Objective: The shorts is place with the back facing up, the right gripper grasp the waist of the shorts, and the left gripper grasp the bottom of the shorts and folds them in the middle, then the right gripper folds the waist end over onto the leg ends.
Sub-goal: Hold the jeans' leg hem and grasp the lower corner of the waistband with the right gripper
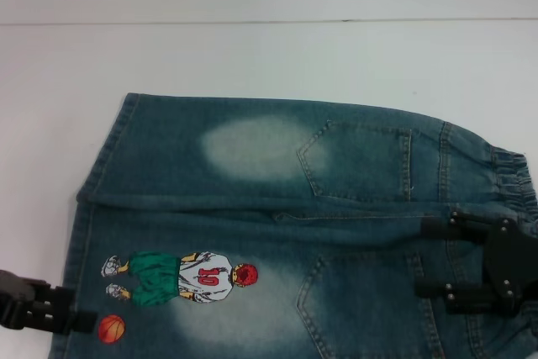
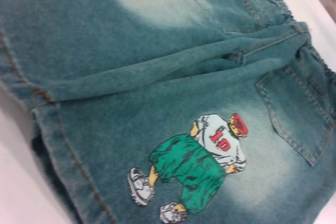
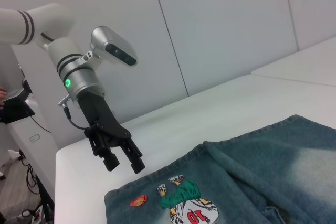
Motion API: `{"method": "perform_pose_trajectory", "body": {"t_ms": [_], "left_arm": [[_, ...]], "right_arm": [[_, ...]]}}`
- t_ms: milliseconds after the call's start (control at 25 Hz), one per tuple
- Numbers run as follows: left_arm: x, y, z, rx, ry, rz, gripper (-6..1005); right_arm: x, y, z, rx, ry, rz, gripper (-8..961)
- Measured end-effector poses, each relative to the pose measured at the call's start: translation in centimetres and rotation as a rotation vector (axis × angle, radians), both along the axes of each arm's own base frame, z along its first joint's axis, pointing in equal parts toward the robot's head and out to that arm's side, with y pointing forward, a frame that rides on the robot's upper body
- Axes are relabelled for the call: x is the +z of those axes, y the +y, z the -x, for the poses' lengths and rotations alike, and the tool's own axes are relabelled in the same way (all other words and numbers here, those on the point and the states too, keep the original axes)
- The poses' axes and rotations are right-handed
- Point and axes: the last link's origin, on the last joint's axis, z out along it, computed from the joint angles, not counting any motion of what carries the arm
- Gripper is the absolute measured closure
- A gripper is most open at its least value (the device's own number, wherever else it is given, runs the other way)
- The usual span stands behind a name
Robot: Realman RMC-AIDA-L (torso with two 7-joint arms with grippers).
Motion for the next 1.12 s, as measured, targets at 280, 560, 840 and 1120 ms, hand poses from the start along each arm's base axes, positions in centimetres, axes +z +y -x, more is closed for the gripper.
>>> {"method": "perform_pose_trajectory", "body": {"t_ms": [280, 560, 840, 1120], "left_arm": [[0.0, 0.2, 0.4, 0.013, 0.028, -0.017, 127], [0.0, 0.5, 0.7, 0.014, 0.045, -0.035, 127], [-0.1, 1.0, 1.0, 0.018, 0.066, -0.064, 128], [-0.2, 1.2, 1.2, 0.02, 0.079, -0.082, 127]], "right_arm": [[0.0, -0.1, -0.1, -0.003, 0.0, 0.0, 58], [0.0, -0.1, -0.1, -0.004, 0.0, 0.0, 58], [0.1, 0.0, -0.1, -0.007, 0.003, -0.007, 58], [0.1, 0.0, -0.1, -0.005, 0.003, -0.007, 58]]}}
